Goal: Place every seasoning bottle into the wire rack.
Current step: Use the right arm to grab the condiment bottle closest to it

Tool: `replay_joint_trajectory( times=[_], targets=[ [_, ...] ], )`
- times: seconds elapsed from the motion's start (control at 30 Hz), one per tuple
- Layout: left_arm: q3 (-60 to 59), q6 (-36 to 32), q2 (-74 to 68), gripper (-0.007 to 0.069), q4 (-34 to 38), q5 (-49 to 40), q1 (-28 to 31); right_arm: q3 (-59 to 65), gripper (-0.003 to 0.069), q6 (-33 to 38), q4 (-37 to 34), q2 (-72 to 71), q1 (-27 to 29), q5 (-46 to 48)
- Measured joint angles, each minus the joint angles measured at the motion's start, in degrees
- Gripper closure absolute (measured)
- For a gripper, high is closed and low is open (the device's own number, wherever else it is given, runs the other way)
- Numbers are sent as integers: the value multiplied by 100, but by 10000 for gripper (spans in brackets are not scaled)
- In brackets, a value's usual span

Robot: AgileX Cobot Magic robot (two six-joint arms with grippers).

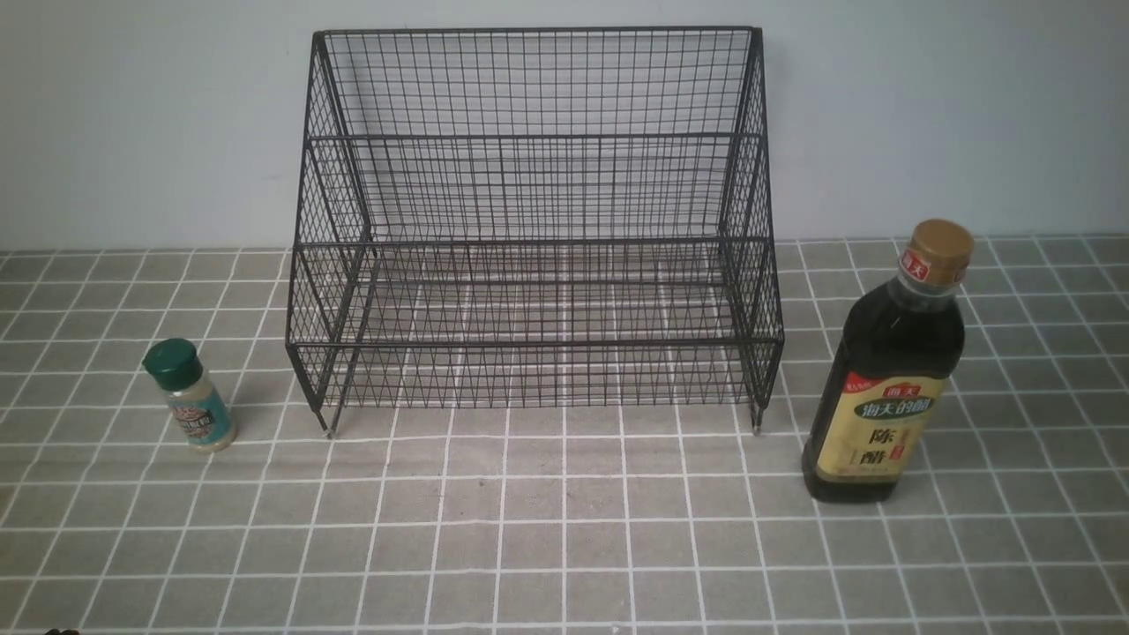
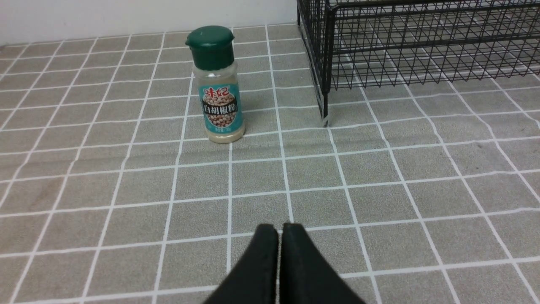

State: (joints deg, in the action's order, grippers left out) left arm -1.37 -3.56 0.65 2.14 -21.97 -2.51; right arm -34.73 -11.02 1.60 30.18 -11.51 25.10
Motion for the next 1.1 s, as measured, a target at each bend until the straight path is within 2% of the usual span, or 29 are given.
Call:
replay_joint_trajectory(
  times=[0.1,0.17,0.2,0.23,0.27,0.3,0.33,0.4,0.47,0.5,0.6,0.67,0.7,0.77,0.8,0.83,1.1],
  targets=[
    [0,0,0,631,0,0,0,-527,538,559,-256,935,-365,245],
    [0,0,0,631,0,0,0,-899,455,927,-378,1580,-595,270],
    [0,0,0,631,0,0,0,-929,447,952,-378,1635,-611,270],
    [0,0,0,631,0,0,0,-1193,363,1102,-415,2110,-709,259],
    [0,0,0,631,0,0,0,-1216,354,1102,-430,2206,-723,259],
    [0,0,0,631,0,0,0,-1324,294,1102,-450,2438,-740,217],
    [0,0,0,631,0,0,0,-1403,265,1102,-465,2572,-746,194],
    [0,0,0,631,0,0,0,-1563,141,1161,-466,3132,-747,-12],
    [0,0,0,631,0,0,0,-1590,105,1168,-454,3320,-747,-82],
    [0,0,0,631,0,0,0,-1610,54,1176,-425,3712,-747,-229],
    [0,0,0,631,0,0,0,-1610,41,1176,-397,4065,-747,-307],
    [0,0,0,631,0,0,0,-1610,62,1102,-373,4300,-747,-319],
    [0,0,0,631,0,0,0,-1610,95,1102,-355,4375,-747,-319],
    [0,0,0,631,0,0,0,-1618,204,1056,-340,4418,-747,-353],
    [0,0,0,631,0,0,0,-1635,322,1102,-318,4418,-747,-345],
    [0,0,0,631,0,0,0,-1640,340,1072,-276,4407,-747,-339],
    [0,0,0,631,0,0,0,-1743,324,939,265,4146,-747,121]
  ],
)
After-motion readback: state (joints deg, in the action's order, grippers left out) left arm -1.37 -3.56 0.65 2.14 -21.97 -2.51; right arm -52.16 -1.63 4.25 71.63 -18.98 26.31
